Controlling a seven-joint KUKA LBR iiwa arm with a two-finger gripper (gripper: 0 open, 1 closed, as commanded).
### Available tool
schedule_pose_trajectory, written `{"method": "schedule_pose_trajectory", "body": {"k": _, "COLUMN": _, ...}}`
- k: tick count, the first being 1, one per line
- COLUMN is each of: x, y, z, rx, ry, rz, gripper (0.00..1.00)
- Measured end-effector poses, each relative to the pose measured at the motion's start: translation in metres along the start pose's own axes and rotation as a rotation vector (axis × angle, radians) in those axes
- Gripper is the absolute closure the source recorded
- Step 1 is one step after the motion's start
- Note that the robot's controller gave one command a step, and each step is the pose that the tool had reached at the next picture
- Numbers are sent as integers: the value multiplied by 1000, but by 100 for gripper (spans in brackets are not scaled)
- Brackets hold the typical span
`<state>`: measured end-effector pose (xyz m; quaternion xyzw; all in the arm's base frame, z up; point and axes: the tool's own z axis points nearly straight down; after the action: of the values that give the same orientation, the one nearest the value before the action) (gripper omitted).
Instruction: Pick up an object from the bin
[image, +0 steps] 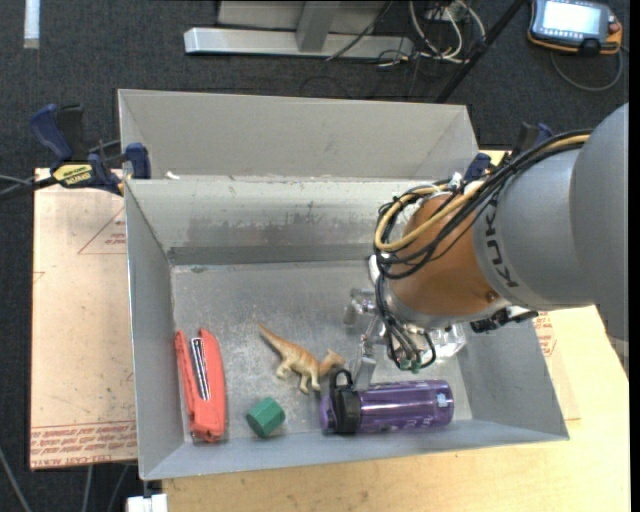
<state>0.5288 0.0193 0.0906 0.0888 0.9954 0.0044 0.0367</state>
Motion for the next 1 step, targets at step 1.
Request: {"method": "schedule_pose_trajectory", "body": {"k": 1, "x": 0, "y": -1, "z": 1, "rx": 1, "ry": 1, "rz": 22, "gripper": 0}}
